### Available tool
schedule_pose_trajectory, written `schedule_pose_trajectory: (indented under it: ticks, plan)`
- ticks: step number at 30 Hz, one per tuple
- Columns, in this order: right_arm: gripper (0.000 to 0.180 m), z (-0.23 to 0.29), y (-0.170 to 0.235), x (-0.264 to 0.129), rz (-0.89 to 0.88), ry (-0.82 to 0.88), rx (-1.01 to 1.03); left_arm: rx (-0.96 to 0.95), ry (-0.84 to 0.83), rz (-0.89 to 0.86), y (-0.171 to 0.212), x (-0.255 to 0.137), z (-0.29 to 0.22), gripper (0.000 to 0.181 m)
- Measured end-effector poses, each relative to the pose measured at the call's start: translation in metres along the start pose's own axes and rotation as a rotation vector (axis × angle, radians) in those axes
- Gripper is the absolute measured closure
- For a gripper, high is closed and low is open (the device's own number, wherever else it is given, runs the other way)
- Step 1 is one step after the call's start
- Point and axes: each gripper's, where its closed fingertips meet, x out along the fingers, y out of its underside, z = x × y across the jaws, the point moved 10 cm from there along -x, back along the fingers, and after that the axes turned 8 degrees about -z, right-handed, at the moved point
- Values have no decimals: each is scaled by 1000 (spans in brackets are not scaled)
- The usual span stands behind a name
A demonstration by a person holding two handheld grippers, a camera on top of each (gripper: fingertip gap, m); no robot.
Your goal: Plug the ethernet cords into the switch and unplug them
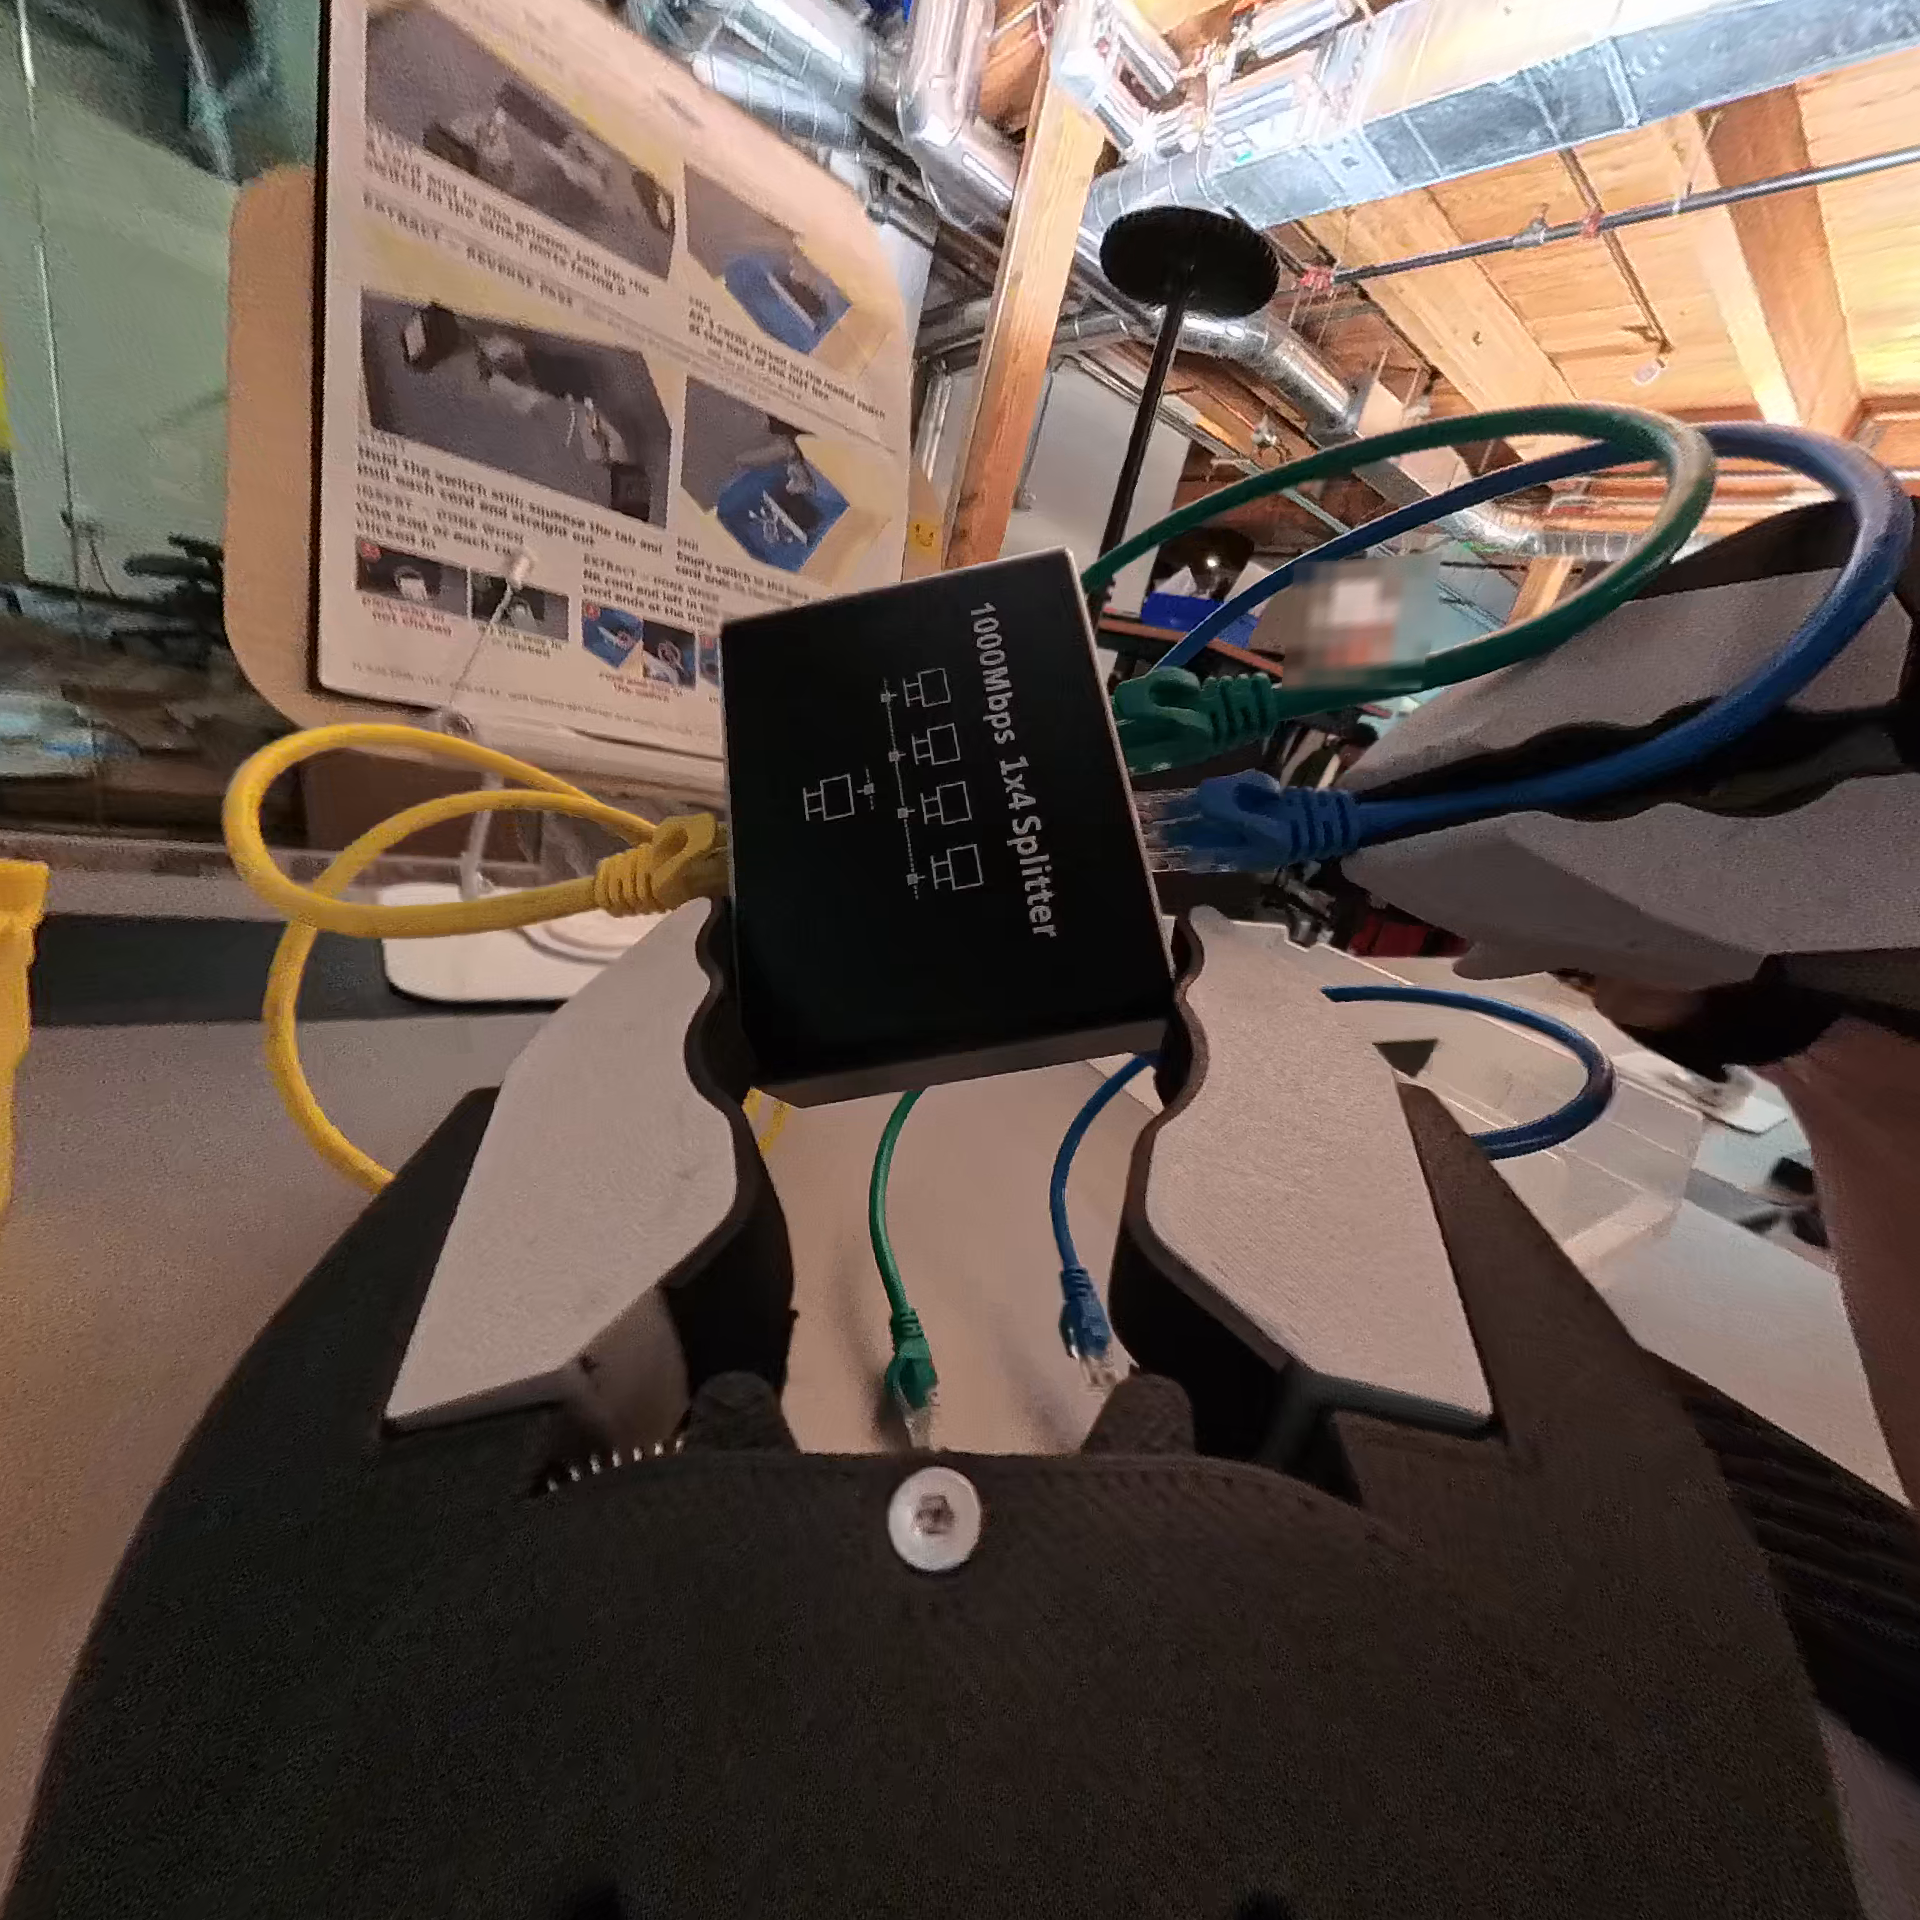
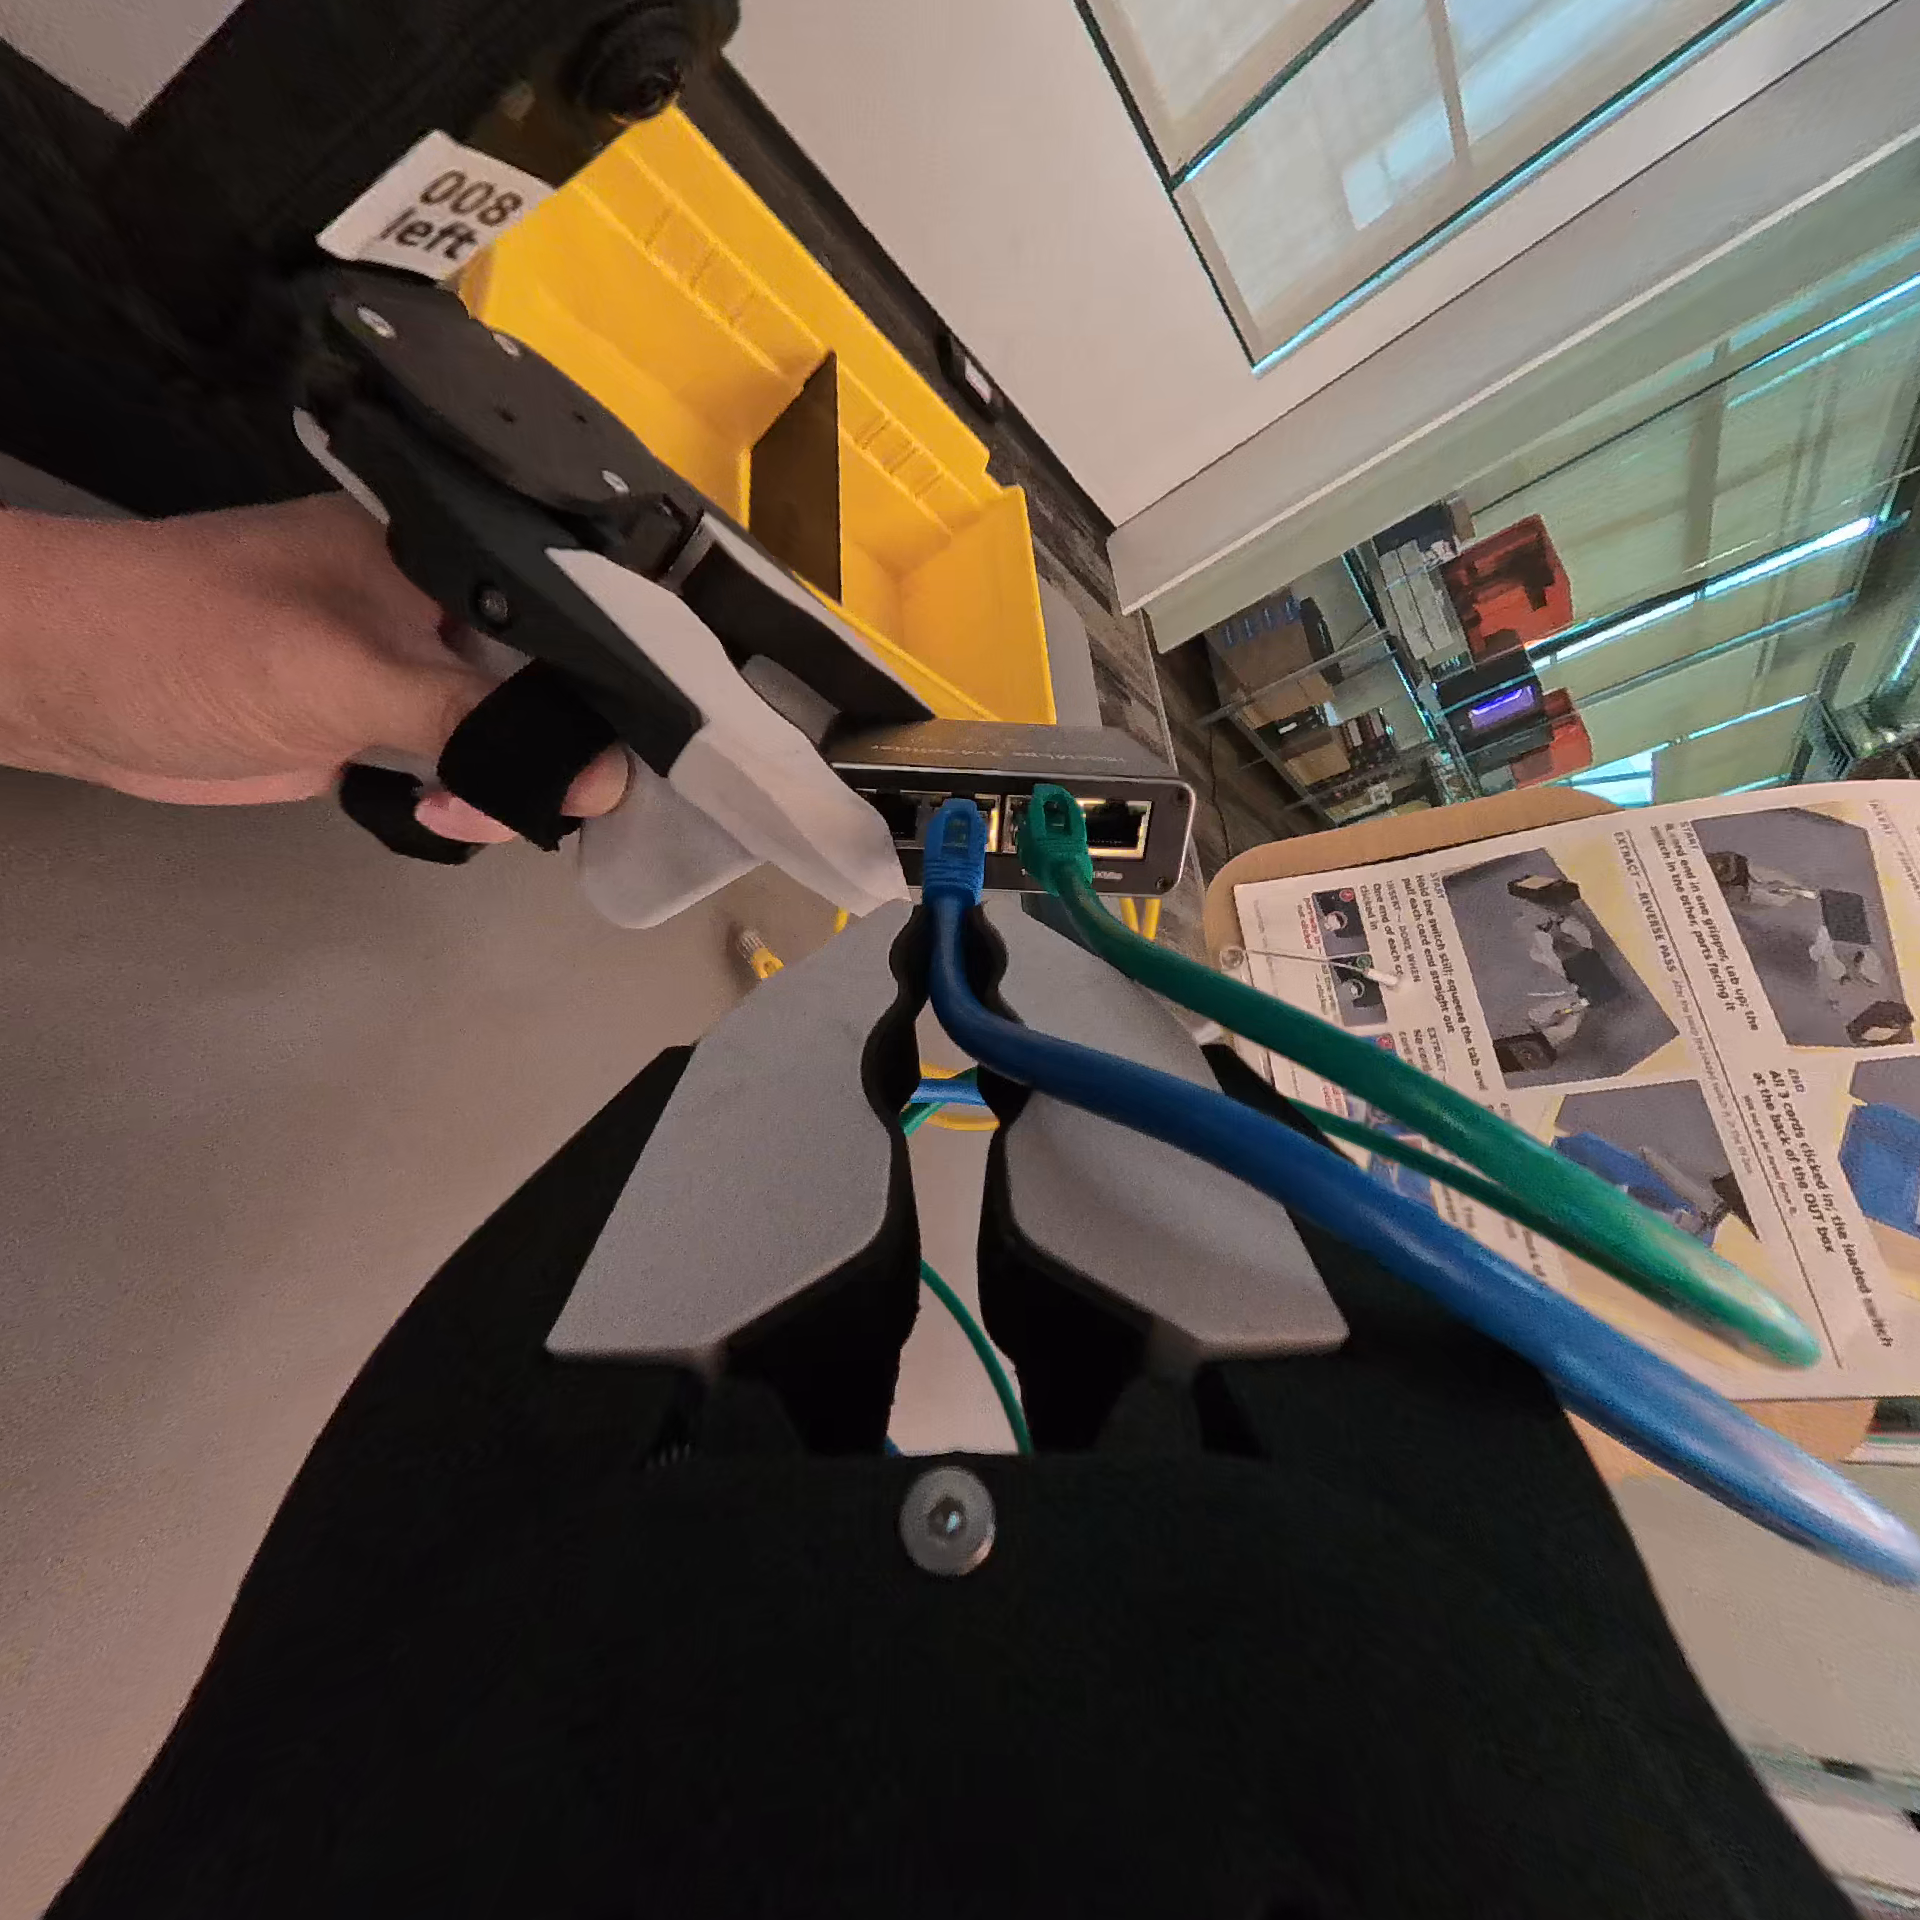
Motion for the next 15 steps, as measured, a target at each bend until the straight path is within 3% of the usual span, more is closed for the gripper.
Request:
schedule_pose_trajectory:
  ticks: [15]
  plan:
    - [173,13,-13,5,-138,151,-67,218,-54,-55,-28,-16,-9,104]
